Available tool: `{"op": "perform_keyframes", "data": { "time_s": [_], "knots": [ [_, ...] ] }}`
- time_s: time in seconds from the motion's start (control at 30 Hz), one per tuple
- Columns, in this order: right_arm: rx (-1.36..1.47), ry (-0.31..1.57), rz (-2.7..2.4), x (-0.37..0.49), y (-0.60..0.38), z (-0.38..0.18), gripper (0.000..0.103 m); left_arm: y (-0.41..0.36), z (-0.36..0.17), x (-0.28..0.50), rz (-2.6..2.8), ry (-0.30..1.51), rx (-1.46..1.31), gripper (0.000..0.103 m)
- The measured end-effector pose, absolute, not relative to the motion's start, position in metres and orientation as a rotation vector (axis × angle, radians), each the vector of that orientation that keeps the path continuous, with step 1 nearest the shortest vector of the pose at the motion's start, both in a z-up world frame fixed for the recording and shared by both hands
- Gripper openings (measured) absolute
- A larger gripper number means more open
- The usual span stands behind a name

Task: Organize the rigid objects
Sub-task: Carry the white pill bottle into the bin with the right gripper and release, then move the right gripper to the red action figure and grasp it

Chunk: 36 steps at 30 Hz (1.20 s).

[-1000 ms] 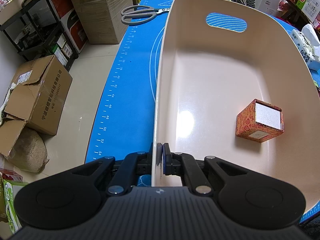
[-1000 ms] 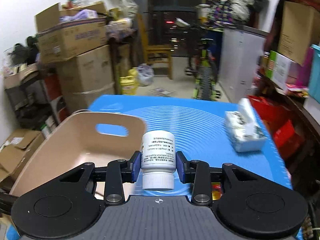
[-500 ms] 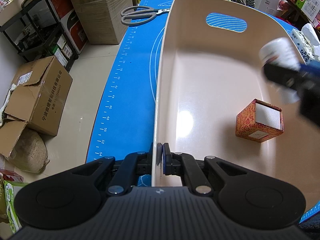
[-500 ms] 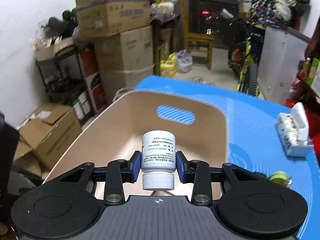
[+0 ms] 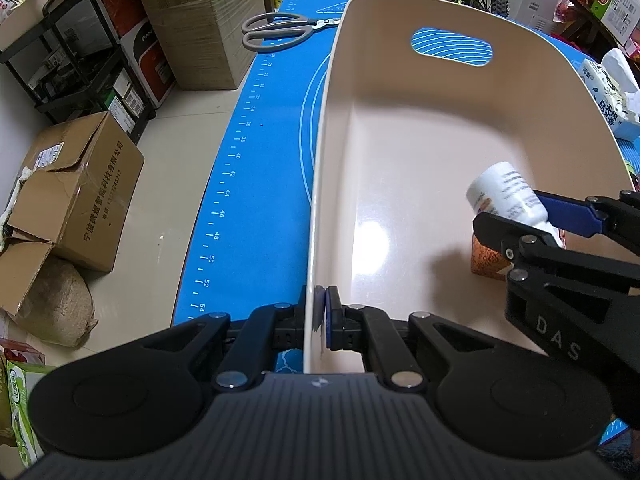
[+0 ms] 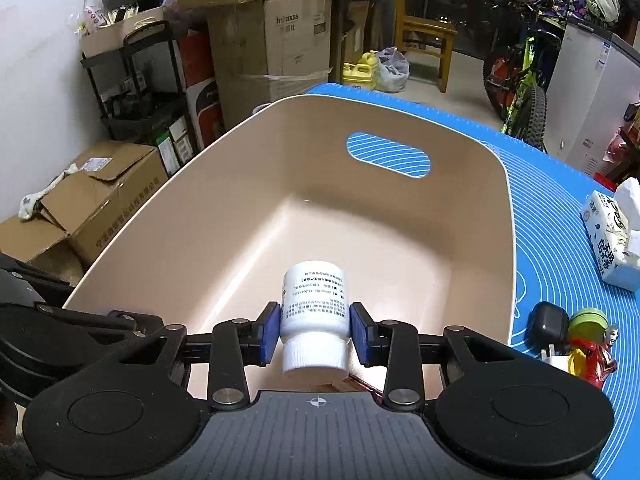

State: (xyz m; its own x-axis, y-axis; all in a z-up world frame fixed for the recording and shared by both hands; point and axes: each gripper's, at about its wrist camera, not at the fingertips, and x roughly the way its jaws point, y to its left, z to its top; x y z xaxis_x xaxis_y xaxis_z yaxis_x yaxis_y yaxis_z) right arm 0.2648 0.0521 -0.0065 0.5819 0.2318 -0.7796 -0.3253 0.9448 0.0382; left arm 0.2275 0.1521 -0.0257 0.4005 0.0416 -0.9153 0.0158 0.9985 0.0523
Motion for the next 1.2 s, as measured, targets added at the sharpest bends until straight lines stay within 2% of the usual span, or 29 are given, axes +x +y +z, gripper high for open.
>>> {"op": "perform_keyframes", "data": {
  "time_s": [0.07, 0.43, 0.5, 0.53, 0.57, 0.97, 1.2],
  "knots": [
    [-0.101, 0.889, 0.331, 0.264, 0.051, -0.006, 0.051, 0.152, -0.025, 0.228, 0.017, 1.159, 0.057, 0.007],
    [-0.026, 0.812, 0.331, 0.256, 0.027, 0.018, 0.052, 0.153, -0.026, 0.228, 0.018, 1.159, 0.060, 0.008],
    [-0.020, 0.794, 0.315, 0.255, 0.020, 0.022, 0.061, 0.153, -0.026, 0.228, 0.018, 1.158, 0.060, 0.008],
    [-0.015, 0.778, 0.304, 0.253, 0.014, 0.025, 0.069, 0.153, -0.026, 0.228, 0.018, 1.159, 0.060, 0.008],
    [-0.012, 0.765, 0.294, 0.252, 0.009, 0.028, 0.070, 0.153, -0.026, 0.228, 0.018, 1.159, 0.059, 0.008],
    [0.057, 0.749, 0.080, 0.259, -0.079, 0.037, 0.070, 0.152, -0.026, 0.228, 0.017, 1.159, 0.058, 0.008],
    [0.109, 0.796, -0.055, 0.268, -0.131, 0.023, 0.070, 0.152, -0.027, 0.228, 0.017, 1.159, 0.058, 0.008]
  ]
}}
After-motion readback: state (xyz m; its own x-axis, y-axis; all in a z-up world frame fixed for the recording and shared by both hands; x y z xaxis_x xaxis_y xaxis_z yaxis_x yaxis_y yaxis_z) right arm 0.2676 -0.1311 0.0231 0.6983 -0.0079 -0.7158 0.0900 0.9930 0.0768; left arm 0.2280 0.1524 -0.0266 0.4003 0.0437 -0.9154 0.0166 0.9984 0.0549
